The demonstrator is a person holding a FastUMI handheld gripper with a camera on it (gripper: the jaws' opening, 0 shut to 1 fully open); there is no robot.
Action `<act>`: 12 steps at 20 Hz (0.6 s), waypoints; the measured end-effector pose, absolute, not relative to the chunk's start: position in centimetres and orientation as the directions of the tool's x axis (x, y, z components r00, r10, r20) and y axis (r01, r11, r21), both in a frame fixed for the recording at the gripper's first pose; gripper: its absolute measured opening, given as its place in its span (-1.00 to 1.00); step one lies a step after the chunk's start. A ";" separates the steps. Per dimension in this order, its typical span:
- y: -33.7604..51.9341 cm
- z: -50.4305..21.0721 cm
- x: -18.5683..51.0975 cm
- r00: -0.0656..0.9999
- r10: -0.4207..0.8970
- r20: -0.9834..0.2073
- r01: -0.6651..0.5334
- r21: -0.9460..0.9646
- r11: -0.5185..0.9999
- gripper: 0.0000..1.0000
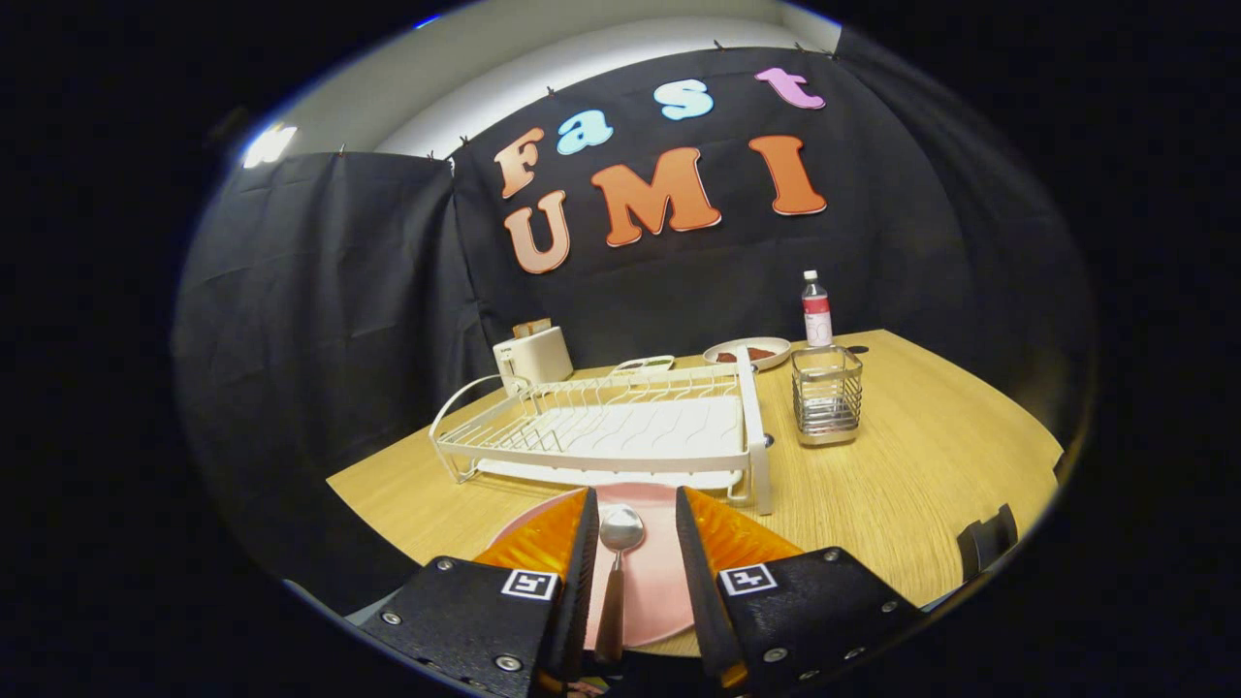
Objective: Take the plate from the dish rack, then take the spoon from the basket and place it into the plate.
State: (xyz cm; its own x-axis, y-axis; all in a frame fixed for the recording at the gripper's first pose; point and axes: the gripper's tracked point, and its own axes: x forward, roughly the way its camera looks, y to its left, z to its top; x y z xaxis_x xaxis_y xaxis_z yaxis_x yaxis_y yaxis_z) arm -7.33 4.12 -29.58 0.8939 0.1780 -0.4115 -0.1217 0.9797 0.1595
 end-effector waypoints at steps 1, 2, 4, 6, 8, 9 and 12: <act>4.2 -28.7 -6.9 0.901 0.175 -0.396 -0.123 0.154 0.980 0.00; 4.0 -28.0 -6.5 0.910 0.166 -0.380 -0.120 0.142 0.983 0.04; 3.7 -26.3 -5.9 0.928 0.144 -0.343 -0.112 0.112 0.987 0.17; 3.4 -24.5 -5.3 0.945 0.120 -0.305 -0.100 0.081 0.992 0.25; 3.0 -22.8 -4.9 0.958 0.092 -0.273 -0.081 0.049 0.995 0.33; 2.7 -22.0 -4.7 0.963 0.076 -0.257 -0.071 0.028 0.997 0.38; 2.3 -18.8 -4.5 0.982 0.044 -0.182 -0.052 -0.039 0.998 0.45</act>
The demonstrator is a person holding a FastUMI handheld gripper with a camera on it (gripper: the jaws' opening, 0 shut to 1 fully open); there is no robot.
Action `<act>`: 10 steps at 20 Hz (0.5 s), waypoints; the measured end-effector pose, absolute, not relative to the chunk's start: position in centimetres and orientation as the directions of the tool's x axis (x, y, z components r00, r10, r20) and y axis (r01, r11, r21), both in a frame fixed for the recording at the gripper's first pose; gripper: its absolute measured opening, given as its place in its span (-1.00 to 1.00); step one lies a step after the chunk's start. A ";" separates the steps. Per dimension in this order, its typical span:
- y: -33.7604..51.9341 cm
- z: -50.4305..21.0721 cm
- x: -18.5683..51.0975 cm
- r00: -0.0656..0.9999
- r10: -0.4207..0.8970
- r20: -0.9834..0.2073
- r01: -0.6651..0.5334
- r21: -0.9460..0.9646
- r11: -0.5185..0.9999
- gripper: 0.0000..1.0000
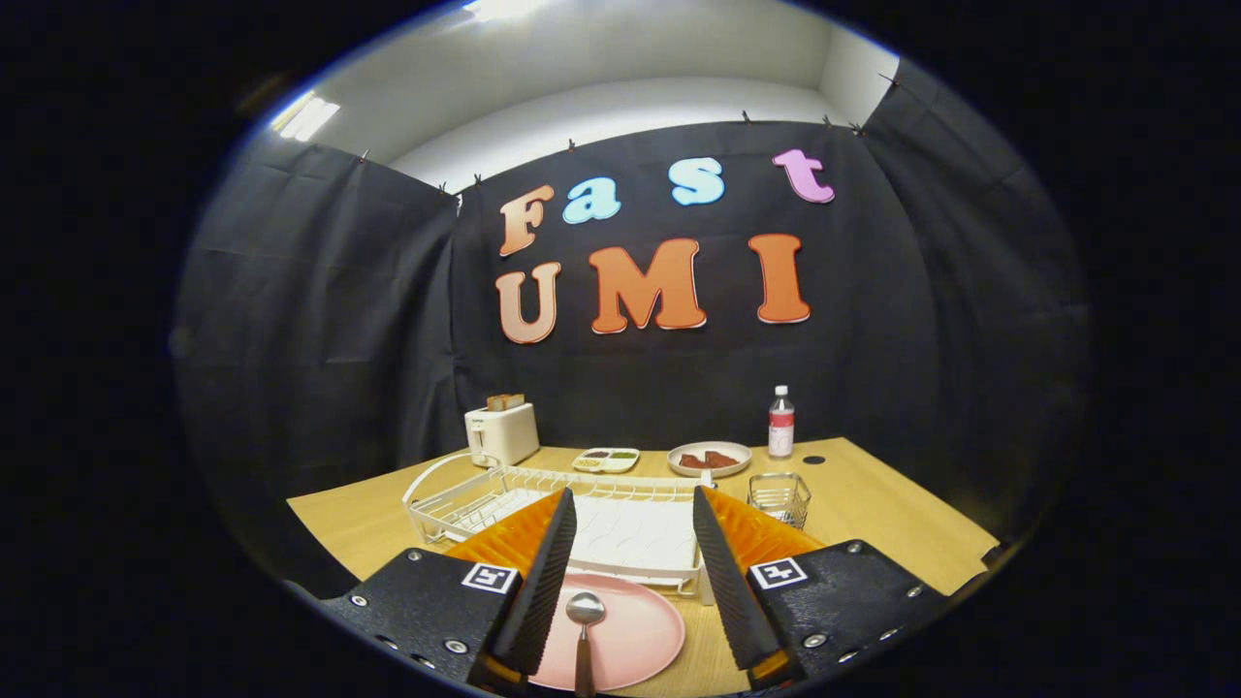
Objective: Take the plate from the dish rack, then take the spoon from the basket and place it into the plate.
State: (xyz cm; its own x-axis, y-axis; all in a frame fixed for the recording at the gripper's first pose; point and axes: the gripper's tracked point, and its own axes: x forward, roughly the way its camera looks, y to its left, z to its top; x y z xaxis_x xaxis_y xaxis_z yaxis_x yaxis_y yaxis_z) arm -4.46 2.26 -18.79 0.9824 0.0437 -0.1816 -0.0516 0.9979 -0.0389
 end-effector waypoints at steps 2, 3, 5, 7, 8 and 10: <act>2.0 -17.4 -4.4 0.989 0.025 -0.145 -0.037 -0.076 0.996 0.48; 1.5 -16.8 -4.3 0.991 0.009 -0.134 -0.022 -0.096 0.995 0.49; 0.8 -15.5 -4.4 0.993 -0.023 -0.112 0.009 -0.122 0.993 0.53; 0.8 -14.0 -4.3 0.996 -0.029 -0.090 0.018 -0.119 0.993 0.56; 1.1 -13.3 -3.9 0.996 -0.023 -0.088 0.013 -0.117 0.993 0.57; 1.1 -12.0 -3.4 0.996 -0.019 -0.083 0.009 -0.127 0.992 0.61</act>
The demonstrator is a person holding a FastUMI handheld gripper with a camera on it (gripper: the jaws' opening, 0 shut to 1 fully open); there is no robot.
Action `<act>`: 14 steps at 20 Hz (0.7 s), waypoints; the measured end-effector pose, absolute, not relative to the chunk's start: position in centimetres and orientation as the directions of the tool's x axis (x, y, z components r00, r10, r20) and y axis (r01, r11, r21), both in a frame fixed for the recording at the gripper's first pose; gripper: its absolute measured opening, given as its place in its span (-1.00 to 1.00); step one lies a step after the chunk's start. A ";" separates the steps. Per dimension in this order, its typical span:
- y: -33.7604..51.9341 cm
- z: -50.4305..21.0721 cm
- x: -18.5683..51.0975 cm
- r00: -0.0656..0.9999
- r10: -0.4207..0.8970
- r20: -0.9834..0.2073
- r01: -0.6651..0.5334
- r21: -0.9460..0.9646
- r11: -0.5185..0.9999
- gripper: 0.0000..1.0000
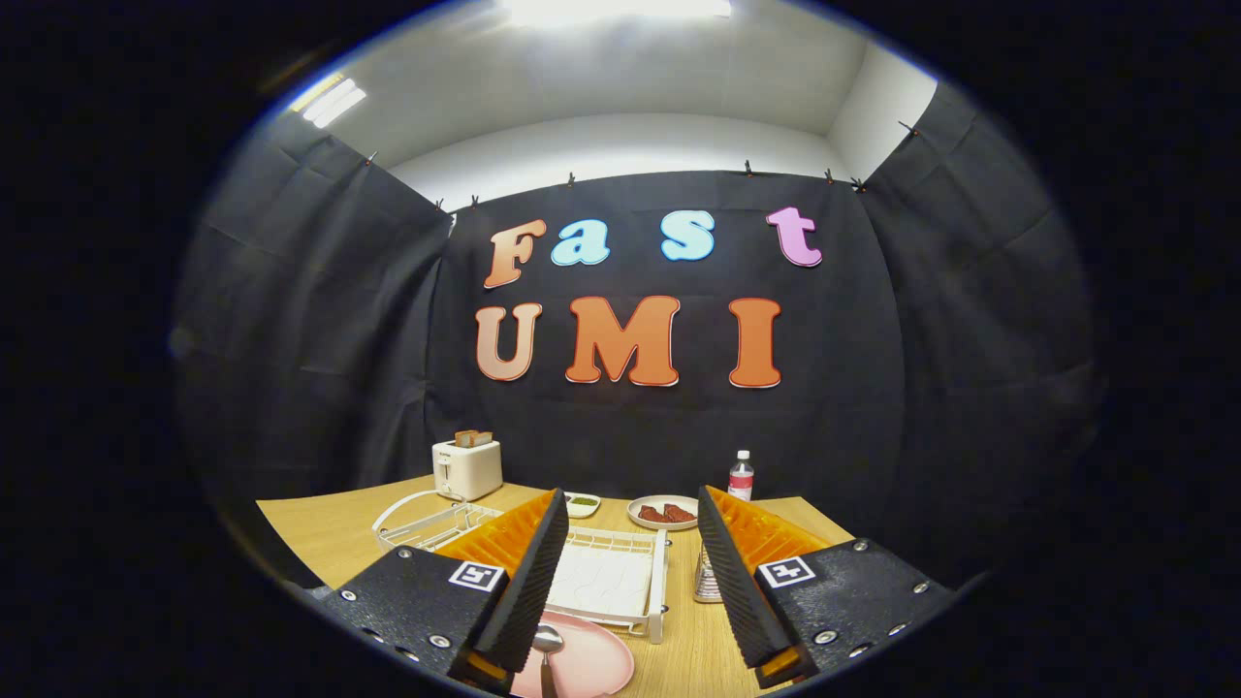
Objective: Take the plate from the dish rack, then take the spoon from the basket and place it into the plate.
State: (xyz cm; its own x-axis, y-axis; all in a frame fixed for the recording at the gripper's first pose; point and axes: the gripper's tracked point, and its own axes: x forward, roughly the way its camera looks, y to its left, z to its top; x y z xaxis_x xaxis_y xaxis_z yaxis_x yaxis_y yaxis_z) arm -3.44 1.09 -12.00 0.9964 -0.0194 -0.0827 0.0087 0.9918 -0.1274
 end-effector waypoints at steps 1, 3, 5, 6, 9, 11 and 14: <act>1.1 -10.9 -3.2 0.998 -0.023 -0.058 0.015 -0.132 0.991 0.64; 1.5 -9.5 -3.0 0.999 -0.024 -0.023 0.020 -0.142 0.990 0.66; 1.6 -9.6 -3.0 0.999 -0.018 -0.027 0.013 -0.172 0.985 0.70; 1.0 -9.6 -3.1 0.999 -0.037 -0.029 0.031 -0.182 0.983 0.74; -0.1 -9.6 -3.4 0.996 -0.088 -0.024 0.082 -0.175 0.981 0.83; -0.3 -10.0 -4.1 0.995 -0.096 -0.032 0.089 -0.166 0.982 0.83; 1.1 -9.8 -4.3 0.999 -0.045 -0.011 0.043 -0.169 0.985 0.83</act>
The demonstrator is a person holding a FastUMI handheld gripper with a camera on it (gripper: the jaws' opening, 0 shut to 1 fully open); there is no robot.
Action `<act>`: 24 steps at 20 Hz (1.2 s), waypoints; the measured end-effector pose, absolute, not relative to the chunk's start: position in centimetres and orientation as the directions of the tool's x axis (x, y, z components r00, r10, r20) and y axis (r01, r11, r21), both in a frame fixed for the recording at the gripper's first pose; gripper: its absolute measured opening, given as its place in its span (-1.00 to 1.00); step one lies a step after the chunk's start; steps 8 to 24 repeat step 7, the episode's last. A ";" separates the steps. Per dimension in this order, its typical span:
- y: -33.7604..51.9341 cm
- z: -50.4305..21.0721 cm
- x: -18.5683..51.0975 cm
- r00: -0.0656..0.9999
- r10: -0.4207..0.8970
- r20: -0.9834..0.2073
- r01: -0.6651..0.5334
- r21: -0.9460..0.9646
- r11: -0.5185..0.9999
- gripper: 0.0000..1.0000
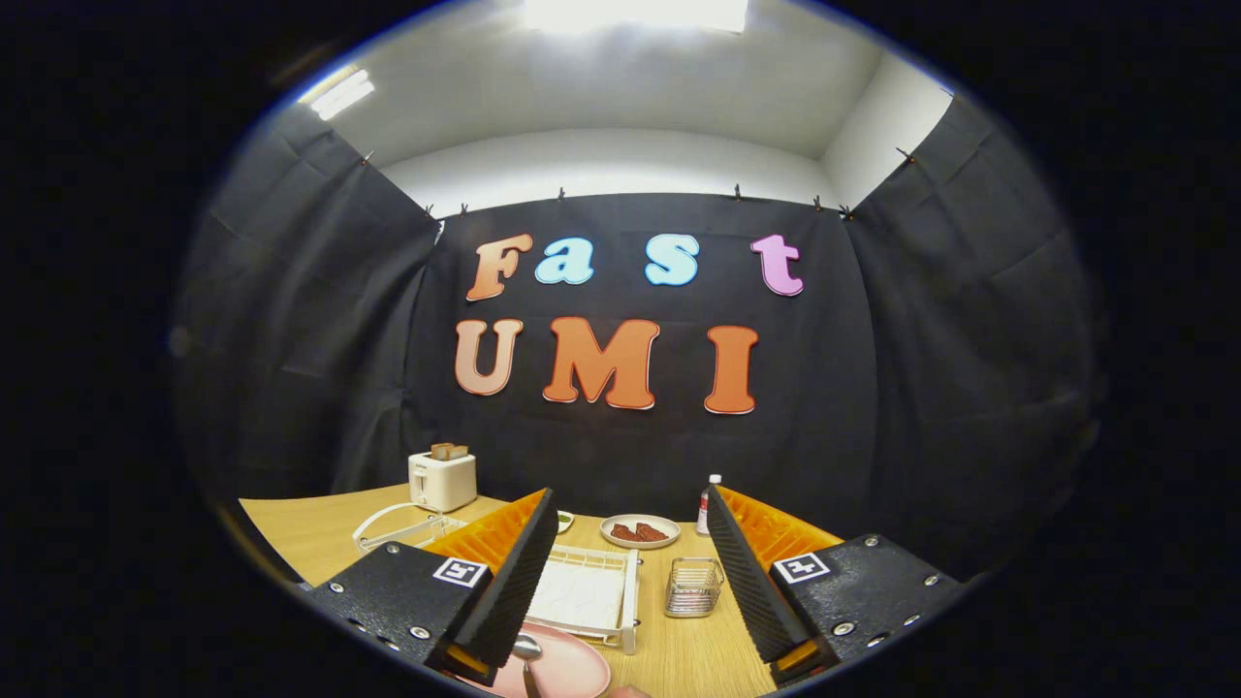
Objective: Take the plate from the dish rack, then take the spoon from the basket and place it into the plate.
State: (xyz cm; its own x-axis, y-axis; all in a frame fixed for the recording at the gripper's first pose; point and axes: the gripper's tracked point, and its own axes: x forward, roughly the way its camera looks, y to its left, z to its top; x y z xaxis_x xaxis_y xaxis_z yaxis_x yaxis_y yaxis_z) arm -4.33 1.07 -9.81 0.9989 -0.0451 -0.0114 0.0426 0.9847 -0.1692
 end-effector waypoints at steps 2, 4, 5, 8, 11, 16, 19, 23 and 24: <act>1.1 -10.3 -4.4 0.999 -0.041 -0.017 0.038 -0.160 0.986 0.84; 1.0 -10.1 -4.5 0.999 -0.049 -0.004 0.047 -0.149 0.988 0.85; 1.0 -10.1 -4.5 0.998 -0.055 0.000 0.054 -0.144 0.988 0.85; 0.7 -10.2 -4.6 0.997 -0.073 -0.001 0.072 -0.135 0.988 0.85; 0.7 -10.2 -4.6 0.997 -0.073 -0.001 0.072 -0.135 0.988 0.85; 0.7 -10.2 -4.6 0.997 -0.073 -0.001 0.072 -0.135 0.988 0.85; 0.7 -10.2 -4.6 0.997 -0.073 -0.001 0.072 -0.135 0.988 0.85; 0.7 -10.2 -4.6 0.997 -0.073 -0.001 0.072 -0.135 0.988 0.85; 0.7 -10.2 -4.6 0.997 -0.073 -0.001 0.072 -0.135 0.988 0.85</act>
